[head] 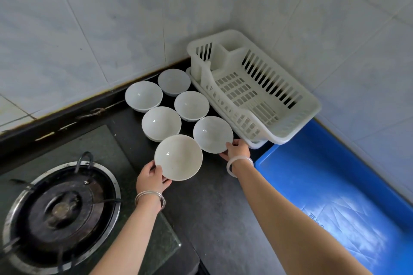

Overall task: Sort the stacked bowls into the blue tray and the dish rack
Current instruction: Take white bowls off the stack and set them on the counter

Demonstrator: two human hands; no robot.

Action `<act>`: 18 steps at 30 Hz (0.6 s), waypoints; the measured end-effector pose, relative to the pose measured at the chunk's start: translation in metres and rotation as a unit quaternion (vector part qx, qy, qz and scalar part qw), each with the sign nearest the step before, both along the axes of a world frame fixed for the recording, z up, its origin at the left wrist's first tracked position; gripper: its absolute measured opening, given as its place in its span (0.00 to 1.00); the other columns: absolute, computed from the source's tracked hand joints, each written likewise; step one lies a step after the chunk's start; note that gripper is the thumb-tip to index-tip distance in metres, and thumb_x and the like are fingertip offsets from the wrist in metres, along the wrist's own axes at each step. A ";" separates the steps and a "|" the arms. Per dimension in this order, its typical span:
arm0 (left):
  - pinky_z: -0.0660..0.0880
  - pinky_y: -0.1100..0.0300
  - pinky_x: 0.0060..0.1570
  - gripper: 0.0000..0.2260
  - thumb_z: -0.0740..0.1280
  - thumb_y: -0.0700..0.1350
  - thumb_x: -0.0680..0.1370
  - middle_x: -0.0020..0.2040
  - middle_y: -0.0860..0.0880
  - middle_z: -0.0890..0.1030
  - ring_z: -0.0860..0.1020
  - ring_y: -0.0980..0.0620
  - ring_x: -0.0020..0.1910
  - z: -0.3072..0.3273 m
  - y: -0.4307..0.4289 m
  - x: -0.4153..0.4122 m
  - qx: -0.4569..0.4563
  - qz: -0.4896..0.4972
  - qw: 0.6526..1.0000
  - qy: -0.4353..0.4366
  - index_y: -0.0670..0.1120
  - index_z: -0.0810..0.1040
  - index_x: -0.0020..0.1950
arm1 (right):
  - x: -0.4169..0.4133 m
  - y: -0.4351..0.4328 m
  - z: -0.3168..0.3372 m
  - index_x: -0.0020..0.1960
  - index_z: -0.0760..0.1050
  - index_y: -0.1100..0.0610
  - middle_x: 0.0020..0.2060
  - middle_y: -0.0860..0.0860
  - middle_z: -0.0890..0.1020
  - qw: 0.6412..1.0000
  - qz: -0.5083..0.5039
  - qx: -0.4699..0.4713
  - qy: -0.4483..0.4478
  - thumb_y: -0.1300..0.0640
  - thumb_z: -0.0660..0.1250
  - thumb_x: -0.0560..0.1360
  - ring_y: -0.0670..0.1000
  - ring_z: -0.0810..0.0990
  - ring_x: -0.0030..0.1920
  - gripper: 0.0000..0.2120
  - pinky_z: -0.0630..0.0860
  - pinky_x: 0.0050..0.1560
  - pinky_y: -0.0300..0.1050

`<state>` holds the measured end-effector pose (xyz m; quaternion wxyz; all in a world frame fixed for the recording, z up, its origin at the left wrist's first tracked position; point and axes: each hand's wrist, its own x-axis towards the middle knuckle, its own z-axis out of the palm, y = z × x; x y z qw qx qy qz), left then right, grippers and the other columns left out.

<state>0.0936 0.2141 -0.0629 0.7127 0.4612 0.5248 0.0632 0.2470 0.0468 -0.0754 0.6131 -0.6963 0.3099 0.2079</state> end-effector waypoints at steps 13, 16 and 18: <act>0.74 0.52 0.57 0.17 0.59 0.41 0.78 0.64 0.42 0.76 0.77 0.47 0.53 0.006 -0.022 -0.014 0.109 -0.025 0.994 -0.013 0.41 0.71 0.67 | -0.021 -0.016 0.020 0.70 0.65 0.54 0.57 0.55 0.76 0.993 0.115 0.025 0.021 0.51 0.58 0.79 0.55 0.78 0.53 0.21 0.76 0.55 0.50; 0.72 0.47 0.63 0.17 0.59 0.43 0.79 0.65 0.42 0.75 0.77 0.46 0.54 0.009 -0.036 -0.025 0.155 -0.071 0.985 0.005 0.42 0.70 0.68 | -0.034 -0.029 0.033 0.71 0.64 0.54 0.64 0.54 0.74 0.988 0.152 0.003 -0.006 0.52 0.56 0.80 0.55 0.77 0.55 0.20 0.75 0.58 0.50; 0.71 0.45 0.63 0.18 0.59 0.44 0.79 0.66 0.42 0.75 0.77 0.48 0.53 0.010 -0.046 -0.034 0.144 -0.085 0.986 0.019 0.41 0.69 0.68 | -0.048 -0.045 0.044 0.69 0.66 0.53 0.62 0.53 0.75 0.985 0.168 -0.022 -0.037 0.52 0.55 0.80 0.53 0.78 0.53 0.18 0.76 0.56 0.49</act>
